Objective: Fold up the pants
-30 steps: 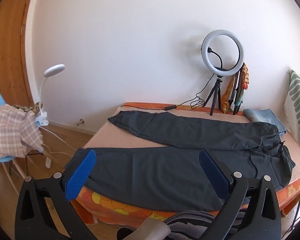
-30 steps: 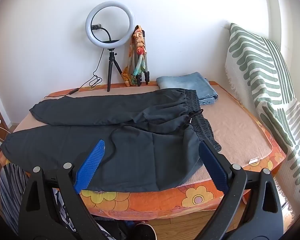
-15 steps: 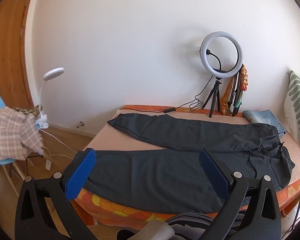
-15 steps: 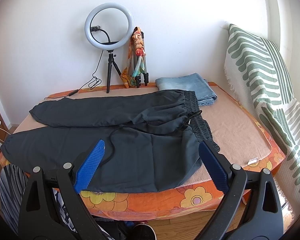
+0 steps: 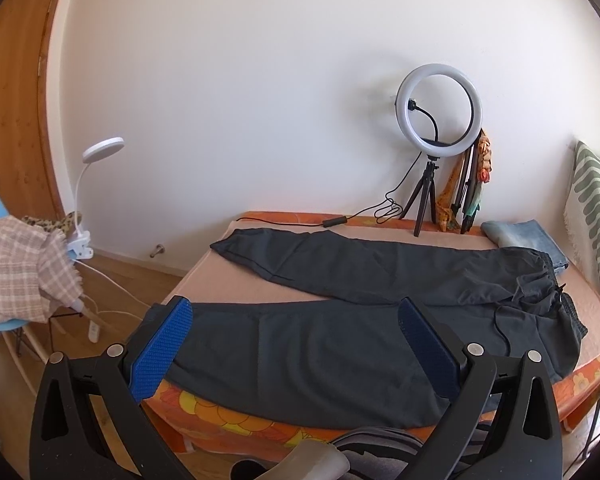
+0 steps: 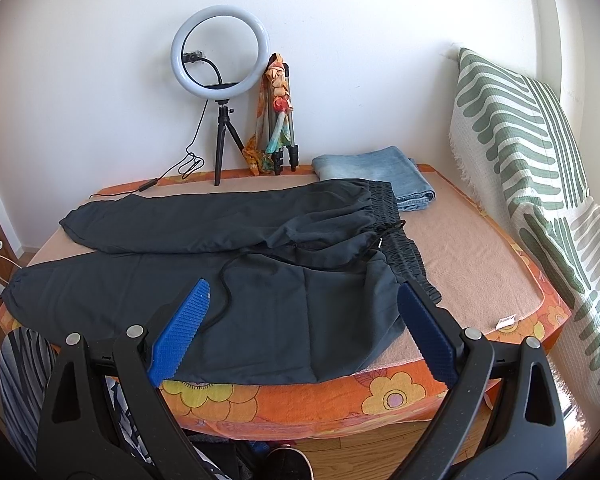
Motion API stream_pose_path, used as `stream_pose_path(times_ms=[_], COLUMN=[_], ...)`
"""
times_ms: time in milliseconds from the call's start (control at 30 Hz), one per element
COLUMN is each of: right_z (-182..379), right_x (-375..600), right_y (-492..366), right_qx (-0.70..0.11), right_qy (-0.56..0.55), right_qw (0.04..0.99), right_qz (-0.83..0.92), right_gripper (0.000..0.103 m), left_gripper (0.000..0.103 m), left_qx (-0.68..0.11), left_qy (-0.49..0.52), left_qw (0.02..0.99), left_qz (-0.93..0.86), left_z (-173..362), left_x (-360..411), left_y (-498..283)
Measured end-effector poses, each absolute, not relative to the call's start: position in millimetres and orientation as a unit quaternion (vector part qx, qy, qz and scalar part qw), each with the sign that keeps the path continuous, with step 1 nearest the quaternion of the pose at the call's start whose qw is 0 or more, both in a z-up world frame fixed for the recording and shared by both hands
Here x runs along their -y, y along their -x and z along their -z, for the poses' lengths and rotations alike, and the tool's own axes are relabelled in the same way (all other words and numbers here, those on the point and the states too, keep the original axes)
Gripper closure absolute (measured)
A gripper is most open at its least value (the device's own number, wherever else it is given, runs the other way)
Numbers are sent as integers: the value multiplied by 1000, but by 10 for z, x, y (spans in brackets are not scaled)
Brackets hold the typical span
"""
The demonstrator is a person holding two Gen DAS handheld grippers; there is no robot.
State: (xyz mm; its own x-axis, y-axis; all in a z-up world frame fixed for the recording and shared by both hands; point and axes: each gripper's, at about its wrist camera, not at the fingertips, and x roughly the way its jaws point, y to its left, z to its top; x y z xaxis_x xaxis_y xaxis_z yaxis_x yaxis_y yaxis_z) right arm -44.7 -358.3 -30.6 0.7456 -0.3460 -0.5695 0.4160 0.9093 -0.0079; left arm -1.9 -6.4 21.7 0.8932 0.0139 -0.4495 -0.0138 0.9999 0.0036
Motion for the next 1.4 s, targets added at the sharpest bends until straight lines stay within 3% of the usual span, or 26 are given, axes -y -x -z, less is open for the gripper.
stream_pose_path(times_ms=[1400], right_z=[314], right_x=[3520], right_y=[382], right_qx=[-295], right_qy=[-59], right_qw=[932], right_qz=[201], right_gripper=[6], left_gripper=[1], left_qx=[-230], left_qy=[-4], left_qw=[973], left_qz=[-10], left_z=[-170], left_x=[162], left_y=[-13])
